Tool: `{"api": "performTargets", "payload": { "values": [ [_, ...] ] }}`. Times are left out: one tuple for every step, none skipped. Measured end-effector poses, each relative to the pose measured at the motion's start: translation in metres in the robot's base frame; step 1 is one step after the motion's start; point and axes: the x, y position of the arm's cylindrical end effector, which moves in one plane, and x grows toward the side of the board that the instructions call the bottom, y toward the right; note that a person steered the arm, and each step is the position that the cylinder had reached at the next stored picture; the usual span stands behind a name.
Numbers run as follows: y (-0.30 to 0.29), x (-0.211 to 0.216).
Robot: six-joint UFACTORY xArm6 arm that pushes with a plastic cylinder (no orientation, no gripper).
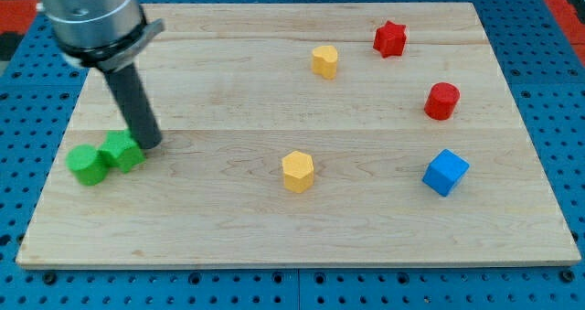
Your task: Move the red star to the center of the board
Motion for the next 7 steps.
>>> {"api": "performTargets", "payload": {
  "values": [
    [0.088, -0.013],
    [0.202, -0.037],
    [0.246, -0.072],
    [0.246, -0.071],
    [0.246, -0.07],
    [0.246, -0.07],
    [0.246, -0.064]
  ]
}}
